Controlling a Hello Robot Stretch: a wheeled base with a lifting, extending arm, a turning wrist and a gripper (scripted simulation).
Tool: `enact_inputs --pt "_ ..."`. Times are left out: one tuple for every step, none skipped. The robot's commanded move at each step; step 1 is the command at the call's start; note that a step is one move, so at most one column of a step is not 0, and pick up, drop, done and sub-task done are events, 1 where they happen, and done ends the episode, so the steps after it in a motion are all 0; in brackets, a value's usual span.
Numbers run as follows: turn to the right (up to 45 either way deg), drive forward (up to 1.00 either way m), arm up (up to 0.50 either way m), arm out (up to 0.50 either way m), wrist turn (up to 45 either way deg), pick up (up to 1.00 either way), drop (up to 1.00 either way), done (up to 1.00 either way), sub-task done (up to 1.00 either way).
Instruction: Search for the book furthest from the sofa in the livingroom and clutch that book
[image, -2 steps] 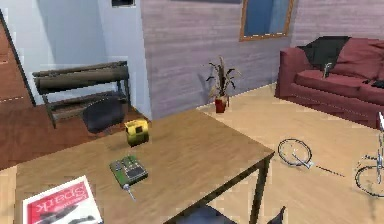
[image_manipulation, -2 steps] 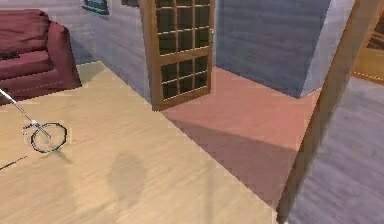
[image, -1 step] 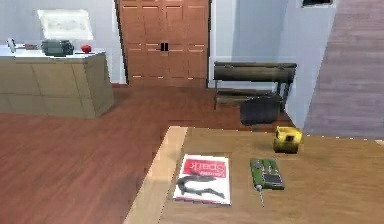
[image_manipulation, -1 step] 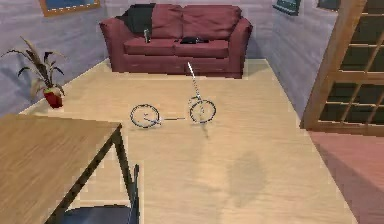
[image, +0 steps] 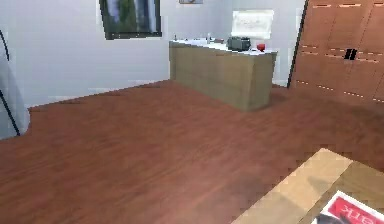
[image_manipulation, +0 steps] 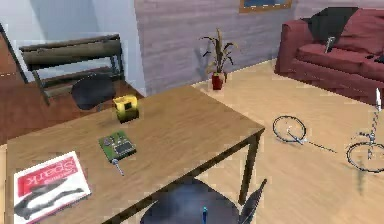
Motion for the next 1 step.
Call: enact_inputs --pt "-36.0 0.0 0.0 0.0 0.0 0.0 0.0 0.0 0.0"
